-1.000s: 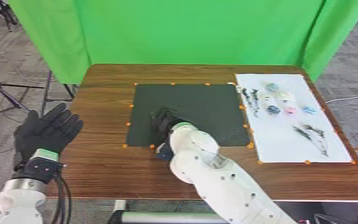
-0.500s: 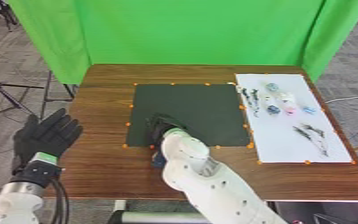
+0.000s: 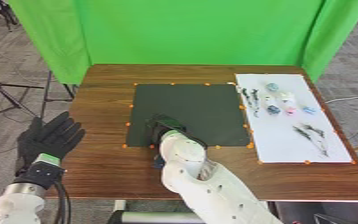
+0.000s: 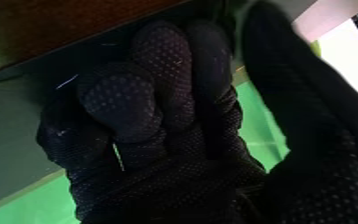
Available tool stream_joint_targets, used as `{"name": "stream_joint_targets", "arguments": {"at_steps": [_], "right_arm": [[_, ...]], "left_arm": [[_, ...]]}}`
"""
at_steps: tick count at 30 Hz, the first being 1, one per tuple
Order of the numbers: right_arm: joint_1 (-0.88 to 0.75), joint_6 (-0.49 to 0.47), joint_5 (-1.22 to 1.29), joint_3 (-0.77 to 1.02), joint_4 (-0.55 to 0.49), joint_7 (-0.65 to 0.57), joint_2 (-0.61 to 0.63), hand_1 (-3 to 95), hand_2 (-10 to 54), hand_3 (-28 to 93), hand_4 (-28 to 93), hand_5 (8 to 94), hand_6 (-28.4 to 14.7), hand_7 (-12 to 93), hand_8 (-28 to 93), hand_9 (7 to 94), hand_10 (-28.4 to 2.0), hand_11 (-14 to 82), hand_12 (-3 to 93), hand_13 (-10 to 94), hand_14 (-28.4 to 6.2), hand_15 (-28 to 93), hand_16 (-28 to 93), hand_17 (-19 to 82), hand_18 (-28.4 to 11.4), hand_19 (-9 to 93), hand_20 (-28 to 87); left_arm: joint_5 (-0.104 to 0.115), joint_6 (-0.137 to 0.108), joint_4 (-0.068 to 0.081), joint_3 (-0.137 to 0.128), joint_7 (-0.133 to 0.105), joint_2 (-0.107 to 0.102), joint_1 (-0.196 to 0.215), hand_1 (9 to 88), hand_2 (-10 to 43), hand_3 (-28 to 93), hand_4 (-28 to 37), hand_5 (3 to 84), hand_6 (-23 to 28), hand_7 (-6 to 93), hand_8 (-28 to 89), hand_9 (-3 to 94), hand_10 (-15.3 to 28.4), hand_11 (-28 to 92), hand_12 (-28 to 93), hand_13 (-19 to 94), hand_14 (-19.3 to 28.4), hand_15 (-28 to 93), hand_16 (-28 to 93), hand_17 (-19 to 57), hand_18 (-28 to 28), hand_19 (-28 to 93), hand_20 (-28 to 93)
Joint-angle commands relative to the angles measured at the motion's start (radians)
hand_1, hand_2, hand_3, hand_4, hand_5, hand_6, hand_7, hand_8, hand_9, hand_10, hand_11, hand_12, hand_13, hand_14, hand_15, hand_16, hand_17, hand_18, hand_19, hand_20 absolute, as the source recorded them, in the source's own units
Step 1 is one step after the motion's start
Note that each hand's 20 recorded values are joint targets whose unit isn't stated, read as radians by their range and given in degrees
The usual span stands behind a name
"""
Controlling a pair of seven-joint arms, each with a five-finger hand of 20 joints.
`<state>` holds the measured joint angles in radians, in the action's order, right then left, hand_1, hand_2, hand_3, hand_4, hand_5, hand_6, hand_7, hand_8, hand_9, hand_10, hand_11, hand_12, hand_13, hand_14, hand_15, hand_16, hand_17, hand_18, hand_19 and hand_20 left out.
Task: Arrange flowers
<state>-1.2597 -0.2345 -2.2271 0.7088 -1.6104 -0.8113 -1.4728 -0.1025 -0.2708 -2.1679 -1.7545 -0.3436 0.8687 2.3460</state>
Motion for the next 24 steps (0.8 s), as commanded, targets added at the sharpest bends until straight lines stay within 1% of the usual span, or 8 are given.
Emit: {"name": "stream_joint_targets", "arguments": {"at_steps": [1,8,12,15,17,19,21,24], "right_arm": [[-0.033,-0.011,0.035,0.018,0.021,-0.037,-0.008,29.8,-9.5,70,-19,65.9,-6.6,74,-9,77.3,-15.2,48.4,37.9,76,-13.0,65,36,51,-24.0,93,44],[-0.026,-0.013,0.005,0.015,0.018,-0.021,0.010,27.2,-9.5,68,-21,65.3,-7.1,74,-10,76.6,-15.6,48.0,37.5,76,-13.2,65,36,51,-24.1,93,44],[-0.027,-0.034,0.001,0.035,-0.001,-0.019,0.016,26.0,-9.5,68,-22,65.0,-7.3,73,-10,76.4,-15.9,47.7,37.0,76,-13.1,65,35,51,-24.0,93,44],[-0.034,-0.069,-0.089,0.043,-0.096,0.013,0.074,23.8,-9.4,66,-21,63.6,-8.0,71,-11,75.4,-16.5,47.0,36.5,75,-13.2,65,36,51,-24.2,93,45],[-0.078,-0.008,-0.273,0.064,-0.186,0.094,0.135,21.3,-7.4,65,-21,62.8,-9.2,68,-12,74.0,-18.2,45.1,35.2,73,-15.1,65,36,50,-25.0,93,51],[-0.125,0.065,-0.349,0.106,-0.265,0.109,0.191,20.7,-7.0,65,-20,62.9,-9.7,66,-12,73.5,-18.9,44.2,34.8,72,-15.1,65,35,50,-25.4,93,54],[-0.170,0.107,-0.372,0.173,-0.329,0.093,0.241,20.9,-6.2,66,-19,63.7,-9.4,60,-13,72.9,-19.9,41.5,33.4,70,-15.9,65,35,49,-25.7,93,56],[-0.217,0.164,-0.369,0.274,-0.383,0.032,0.328,22.5,-6.4,65,-19,63.8,-8.6,46,-13,71.1,-21.5,35.7,30.1,68,-16.8,65,35,47,-26.5,93,56]], "left_arm": [[-0.016,-0.025,-0.002,0.009,0.032,0.011,-0.001,29.9,15.0,71,-28.3,49.3,7.9,26.8,-12,44.6,15.8,36,16,33,17.2,58,-8,-1.1,16.7,44,14],[0.000,-0.018,-0.003,0.011,-0.006,0.010,0.008,29.2,13.6,71,-28.3,49.1,8.0,27.1,-12,43.9,15.9,37,16,33,17.2,58,-8,-1.3,16.7,44,14],[0.004,-0.014,-0.007,0.011,-0.010,0.019,0.014,29.2,13.4,71,-28.3,49.0,8.0,27.2,-12,43.7,15.9,37,15,33,17.1,58,-8,-1.3,16.7,44,14],[0.011,0.002,-0.008,0.010,-0.046,0.030,0.028,29.2,13.4,71,-28.3,49.0,8.1,27.3,-12,43.7,15.9,37,15,33,17.1,58,-8,-1.3,16.7,44,14],[-0.005,0.014,-0.005,0.008,-0.071,0.033,0.041,29.1,13.4,71,-28.3,49.0,8.1,27.3,-12,43.7,16.0,37,15,33,17.1,58,-8,-1.3,16.7,44,14],[-0.031,0.003,-0.009,0.004,-0.061,0.041,0.058,28.8,13.3,71,-28.3,48.9,8.2,27.3,-12,43.6,15.9,37,15,33,17.1,58,-8,-1.4,16.7,44,14],[-0.012,0.030,-0.011,0.005,-0.073,0.056,0.065,28.5,13.0,72,-28.3,48.7,8.0,27.5,-12,43.5,15.9,37,15,32,17.1,58,-7,-1.4,16.6,44,14],[-0.026,0.036,-0.014,-0.003,-0.086,0.055,0.074,28.1,12.8,72,-28.3,48.2,8.0,27.3,-12,43.4,16.0,37,15,32,17.1,58,-7,-1.5,16.6,44,14]]}}
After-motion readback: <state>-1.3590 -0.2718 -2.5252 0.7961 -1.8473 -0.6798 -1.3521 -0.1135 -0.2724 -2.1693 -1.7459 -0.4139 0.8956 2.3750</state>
